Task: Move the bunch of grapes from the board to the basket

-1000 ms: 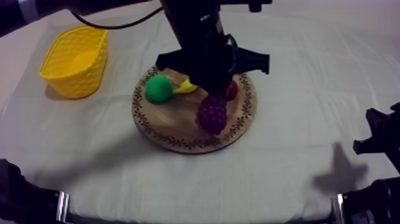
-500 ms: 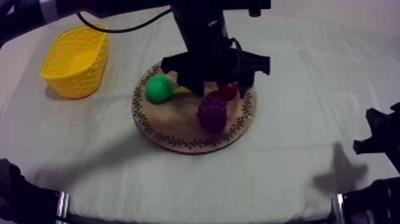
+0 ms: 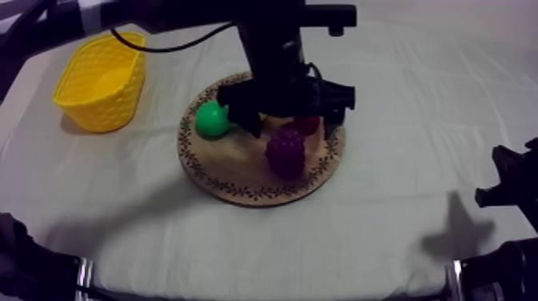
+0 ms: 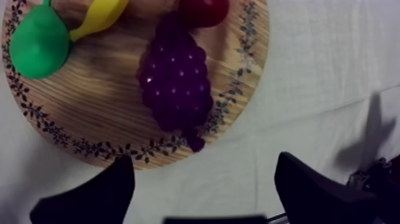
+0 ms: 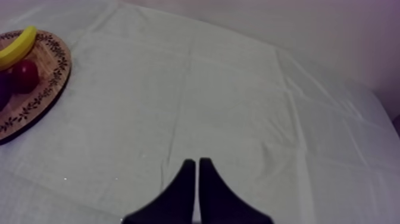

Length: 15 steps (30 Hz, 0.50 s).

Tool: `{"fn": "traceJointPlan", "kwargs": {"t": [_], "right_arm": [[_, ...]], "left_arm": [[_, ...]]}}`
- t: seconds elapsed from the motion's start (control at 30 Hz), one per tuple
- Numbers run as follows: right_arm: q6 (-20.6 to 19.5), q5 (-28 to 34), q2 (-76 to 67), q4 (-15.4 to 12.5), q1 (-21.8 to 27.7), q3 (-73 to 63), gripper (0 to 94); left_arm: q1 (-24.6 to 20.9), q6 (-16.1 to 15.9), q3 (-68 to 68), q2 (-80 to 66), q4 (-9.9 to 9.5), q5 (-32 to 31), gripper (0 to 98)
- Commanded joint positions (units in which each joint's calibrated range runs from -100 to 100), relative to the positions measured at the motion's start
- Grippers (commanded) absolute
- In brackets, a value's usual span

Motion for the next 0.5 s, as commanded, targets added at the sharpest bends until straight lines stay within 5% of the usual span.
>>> {"fn": "traceJointPlan", "kwargs": {"t": [0.0, 0.47], "right_arm": [[0.0, 0.0, 0.0, 0.0, 0.0, 0.0, 0.3], [0.0, 0.0, 0.0, 0.0, 0.0, 0.0, 0.3]], "left_arm": [[-0.1, 0.1, 0.3, 0.8, 0.02, 0.0, 90.4], [-0.8, -0.1, -3.0, 10.2, 0.72, 1.3, 93.9]]}}
